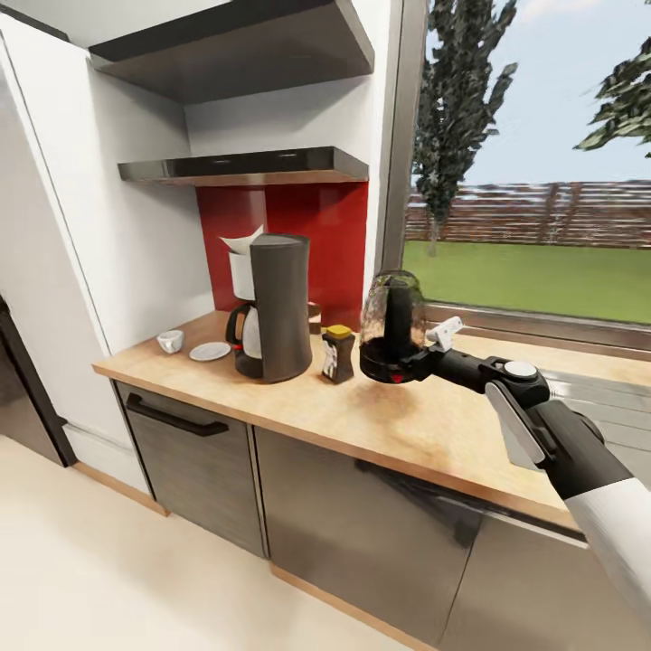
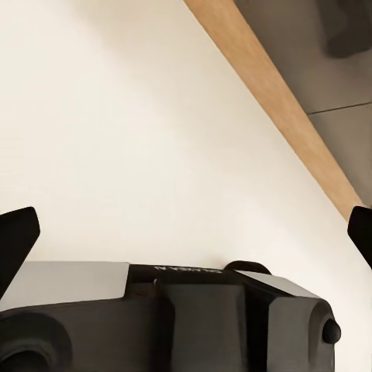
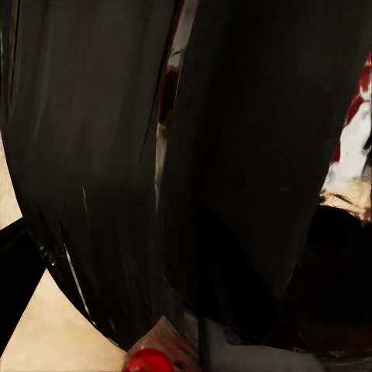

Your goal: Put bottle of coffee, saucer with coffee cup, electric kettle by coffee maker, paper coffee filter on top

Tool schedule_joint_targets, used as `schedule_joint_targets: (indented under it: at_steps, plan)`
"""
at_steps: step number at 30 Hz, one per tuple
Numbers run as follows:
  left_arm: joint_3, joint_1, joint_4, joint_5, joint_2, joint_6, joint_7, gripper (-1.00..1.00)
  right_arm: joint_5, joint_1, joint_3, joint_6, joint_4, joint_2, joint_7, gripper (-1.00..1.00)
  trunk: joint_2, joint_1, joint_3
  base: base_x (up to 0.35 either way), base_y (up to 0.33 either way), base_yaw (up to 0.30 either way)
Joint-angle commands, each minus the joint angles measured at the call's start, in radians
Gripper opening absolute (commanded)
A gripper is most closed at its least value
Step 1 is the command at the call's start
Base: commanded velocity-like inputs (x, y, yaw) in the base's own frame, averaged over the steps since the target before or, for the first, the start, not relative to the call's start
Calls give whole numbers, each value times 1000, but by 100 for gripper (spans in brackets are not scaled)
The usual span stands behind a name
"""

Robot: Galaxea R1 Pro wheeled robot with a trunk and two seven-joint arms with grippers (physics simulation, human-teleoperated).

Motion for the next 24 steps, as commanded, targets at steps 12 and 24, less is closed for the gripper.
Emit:
schedule_joint_targets:
  at_steps: [12,24]
  plan:
    - [-5,-1,1,2,0,-7,-2,100,-12,-1,0,7,-2,-1,-2,-100,-1,0,-1,-39,125,94]
    - [-5,-1,1,2,0,-7,-2,100,-12,-1,-1,7,-2,-1,-2,-100,-1,0,-1,-13,29,2]
